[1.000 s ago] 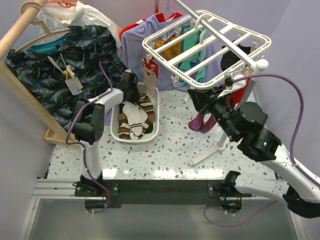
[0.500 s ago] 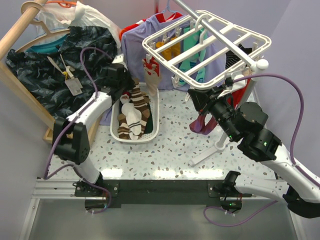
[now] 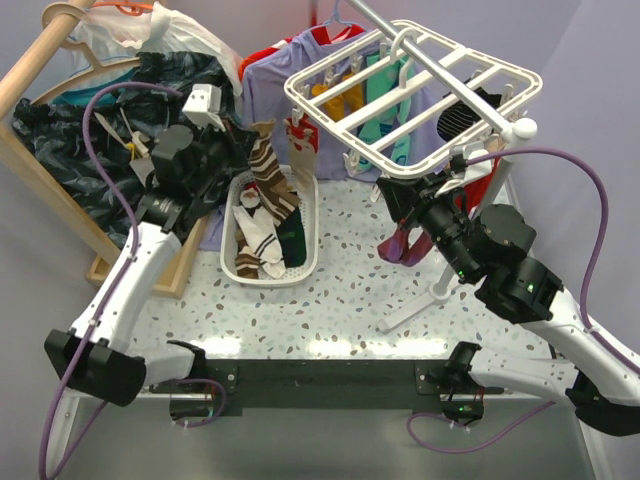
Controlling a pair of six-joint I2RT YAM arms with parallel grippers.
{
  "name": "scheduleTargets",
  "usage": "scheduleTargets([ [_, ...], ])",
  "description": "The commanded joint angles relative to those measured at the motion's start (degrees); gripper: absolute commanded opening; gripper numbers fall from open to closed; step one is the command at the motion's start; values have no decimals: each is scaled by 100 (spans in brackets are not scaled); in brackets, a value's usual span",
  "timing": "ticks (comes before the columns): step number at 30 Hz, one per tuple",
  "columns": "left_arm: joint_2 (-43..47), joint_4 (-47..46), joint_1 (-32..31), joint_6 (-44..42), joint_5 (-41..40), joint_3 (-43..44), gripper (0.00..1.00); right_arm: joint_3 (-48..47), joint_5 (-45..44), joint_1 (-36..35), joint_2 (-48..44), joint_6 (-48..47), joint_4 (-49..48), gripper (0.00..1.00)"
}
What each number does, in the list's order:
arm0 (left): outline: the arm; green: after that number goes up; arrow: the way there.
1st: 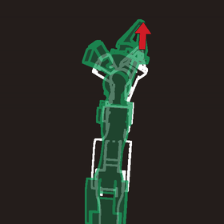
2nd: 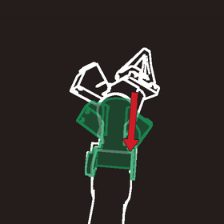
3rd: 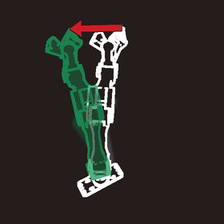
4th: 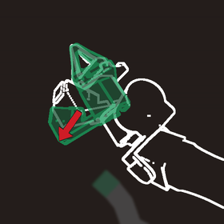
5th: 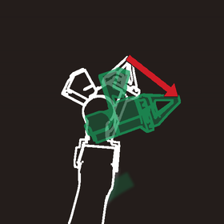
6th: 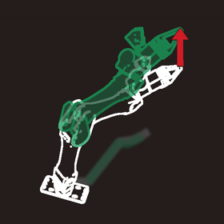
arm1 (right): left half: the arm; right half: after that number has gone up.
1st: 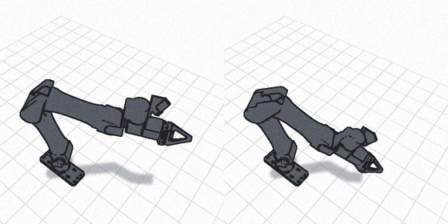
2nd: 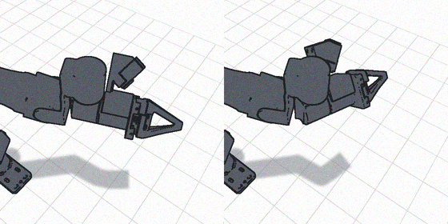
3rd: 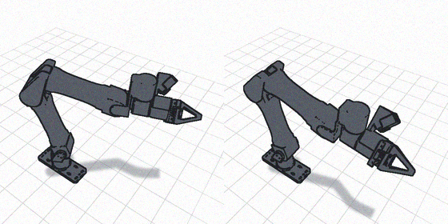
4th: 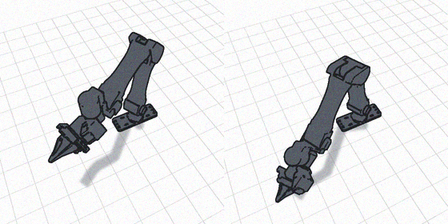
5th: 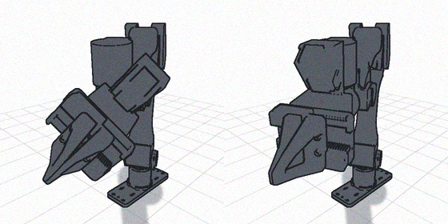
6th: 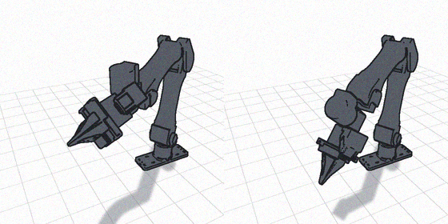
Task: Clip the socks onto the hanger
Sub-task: Pick up the sock from the bin.
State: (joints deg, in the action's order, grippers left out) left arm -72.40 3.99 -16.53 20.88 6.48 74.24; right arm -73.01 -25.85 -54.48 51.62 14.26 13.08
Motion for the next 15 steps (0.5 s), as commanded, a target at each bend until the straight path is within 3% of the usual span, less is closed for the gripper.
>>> scheduleTargets([
  [1, 489, 58, 36, -733, 1125, 12, 0, -178, -87, -10, -20, -108, 45, 12],
  [4, 736, 198, 28, -1094, 2318, 47, 0, -196, -87, -10, -20, -143, 37, 12],
  [11, 1035, 190, 28, -1429, 4270, -6, 0, -196, -61, -1, -55, -117, 54, 12],
  [15, 1035, 85, -182, -1455, 4766, -76, 0, -222, -35, -19, -81, -160, 80, 12],
])
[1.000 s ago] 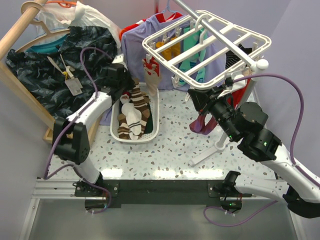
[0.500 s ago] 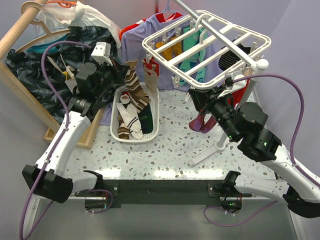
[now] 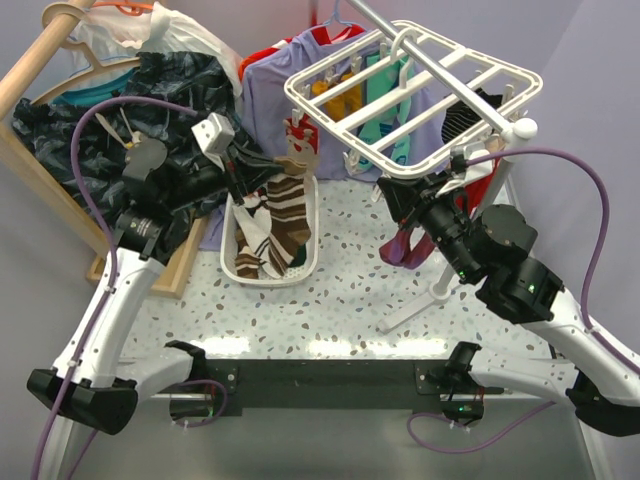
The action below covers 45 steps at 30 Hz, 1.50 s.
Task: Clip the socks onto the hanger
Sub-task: Pick up the sock from the bin, then clamp the sock onto the hanger.
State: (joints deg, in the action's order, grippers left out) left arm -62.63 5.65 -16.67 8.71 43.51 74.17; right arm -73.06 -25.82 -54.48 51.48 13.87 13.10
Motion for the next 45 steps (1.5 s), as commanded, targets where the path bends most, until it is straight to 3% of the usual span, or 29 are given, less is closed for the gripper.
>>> scheduleTargets([
  [1, 49, -73, -292, -351, 959, -61, 0, -226, -37, -10, -68, -130, 87, 12],
  [5, -222, 60, -1267, -599, 475, 62, 0, -235, 129, -10, -68, -165, 35, 12],
  [14, -697, -477, -1875, -221, 176, 211, 0, -183, 780, -10, -68, -376, -167, 13],
  [30, -1146, -864, -2183, 43, -79, 695, 0, -235, 1317, -10, 63, -490, -159, 13],
  [45, -1129, -1259, -2271, 350, 220, 695, 0, -209, 1264, -10, 46, -640, -133, 13],
])
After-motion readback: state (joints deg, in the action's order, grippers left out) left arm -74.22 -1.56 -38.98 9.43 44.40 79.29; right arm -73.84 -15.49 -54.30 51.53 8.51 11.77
